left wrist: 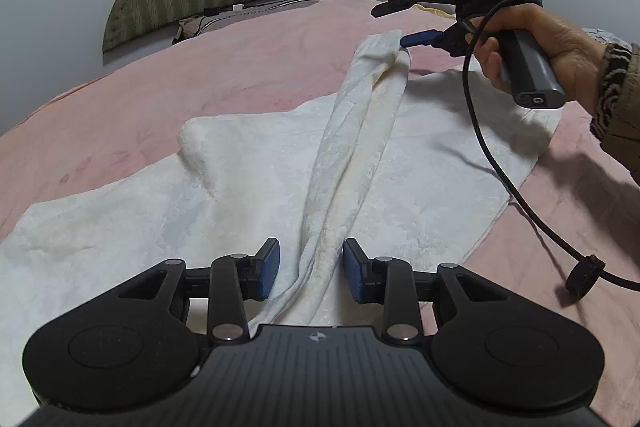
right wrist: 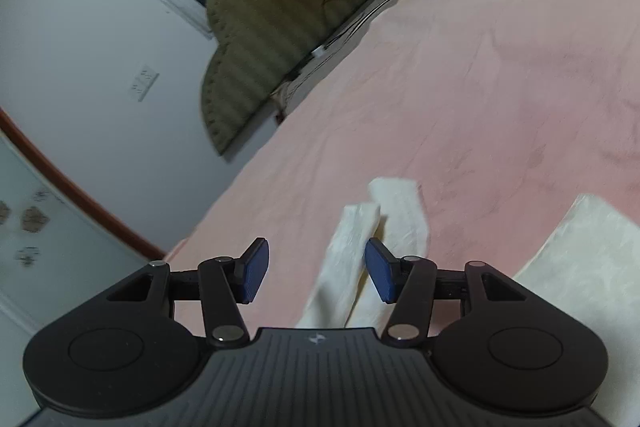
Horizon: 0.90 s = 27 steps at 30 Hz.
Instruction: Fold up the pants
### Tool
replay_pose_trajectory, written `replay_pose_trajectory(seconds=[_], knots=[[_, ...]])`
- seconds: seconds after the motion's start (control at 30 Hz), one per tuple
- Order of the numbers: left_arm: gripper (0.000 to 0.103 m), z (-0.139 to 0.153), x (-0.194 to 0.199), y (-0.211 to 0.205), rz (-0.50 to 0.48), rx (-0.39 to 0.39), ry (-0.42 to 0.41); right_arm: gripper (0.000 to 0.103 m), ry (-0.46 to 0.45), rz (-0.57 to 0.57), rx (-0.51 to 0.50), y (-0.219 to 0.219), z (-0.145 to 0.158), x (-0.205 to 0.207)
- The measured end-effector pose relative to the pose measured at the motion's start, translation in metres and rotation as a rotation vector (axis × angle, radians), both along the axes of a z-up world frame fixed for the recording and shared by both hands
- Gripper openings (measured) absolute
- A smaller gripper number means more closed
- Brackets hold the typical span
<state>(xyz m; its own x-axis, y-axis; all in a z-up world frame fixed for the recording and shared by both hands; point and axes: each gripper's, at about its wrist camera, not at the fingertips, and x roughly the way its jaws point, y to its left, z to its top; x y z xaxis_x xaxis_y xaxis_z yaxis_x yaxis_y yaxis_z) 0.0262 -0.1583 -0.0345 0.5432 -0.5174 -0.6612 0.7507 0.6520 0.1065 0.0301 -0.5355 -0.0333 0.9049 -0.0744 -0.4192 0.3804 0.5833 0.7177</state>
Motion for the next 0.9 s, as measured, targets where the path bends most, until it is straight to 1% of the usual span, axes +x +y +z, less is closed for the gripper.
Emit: replay_pose_trajectory(seconds=[0.07, 0.13, 0.2, 0.27, 0.33, 0.37, 0.4, 0.43, 0.47, 0.5, 0.53, 0.57, 0.6, 0.63, 0.7, 0.77, 0.83, 0.9], knots=[[0.040, -0.001, 0.000, -0.002, -0.002, 0.001, -0.004, 0.054, 0.015, 0.032, 0.028, 0.001, -0.005, -0.001], [0.041, -0.001, -0.001, -0.002, -0.002, 0.002, -0.008, 0.054, 0.049, 0.048, 0.052, 0.004, -0.011, 0.000], [0.041, -0.001, -0.001, -0.002, -0.001, 0.001, -0.008, 0.054, 0.048, 0.081, 0.066, 0.008, -0.016, 0.004], [0.041, -0.001, 0.000, -0.002, -0.001, 0.002, -0.008, 0.054, 0.074, 0.079, 0.047, 0.007, -0.019, 0.015], [0.040, -0.001, 0.000, -0.004, -0.003, 0.001, -0.014, 0.053, 0.069, 0.055, 0.020, 0.002, -0.021, 0.027], [0.040, -0.001, 0.000, -0.004, -0.008, -0.003, -0.020, 0.049, 0.071, 0.030, 0.000, -0.002, -0.022, 0.033], [0.040, 0.000, 0.000, -0.006, -0.016, -0.004, -0.028, 0.027, 0.079, 0.003, -0.015, -0.006, -0.022, 0.038], [0.040, 0.001, 0.000, -0.008, -0.024, -0.003, -0.039, 0.014, 0.094, -0.017, -0.020, -0.009, -0.023, 0.042], [0.038, 0.001, -0.001, -0.010, -0.030, 0.002, -0.051, 0.007, 0.103, -0.030, -0.022, -0.012, -0.024, 0.044], [0.025, 0.001, -0.002, -0.013, -0.031, 0.011, -0.067, 0.006, 0.095, -0.033, -0.026, -0.012, -0.023, 0.044], [0.017, 0.000, -0.003, -0.015, -0.031, 0.026, -0.079, 0.006, 0.088, -0.028, -0.049, -0.009, -0.019, 0.043], [0.014, -0.001, -0.003, -0.018, -0.030, 0.034, -0.087, 0.006, 0.087, -0.025, -0.093, -0.005, -0.012, 0.040], [0.009, -0.001, -0.003, -0.019, -0.024, 0.034, -0.096, 0.006, 0.079, -0.022, -0.146, 0.000, -0.003, 0.036], [0.007, 0.000, -0.004, -0.020, -0.014, 0.029, -0.106, 0.006, 0.053, -0.022, -0.197, 0.005, 0.008, 0.030], [0.006, 0.005, -0.007, -0.017, 0.013, 0.008, -0.150, 0.006, -0.028, -0.028, -0.269, 0.010, 0.033, 0.010], [0.006, 0.013, -0.015, -0.012, 0.008, -0.026, -0.201, 0.006, -0.092, -0.047, -0.347, 0.015, 0.055, -0.018], [0.007, 0.016, -0.025, -0.011, -0.042, -0.033, -0.236, 0.006, -0.096, -0.092, -0.406, 0.017, 0.065, -0.053], [0.008, 0.009, -0.034, -0.017, -0.100, -0.002, -0.242, 0.006, -0.032, -0.144, -0.403, 0.013, 0.058, -0.085]])
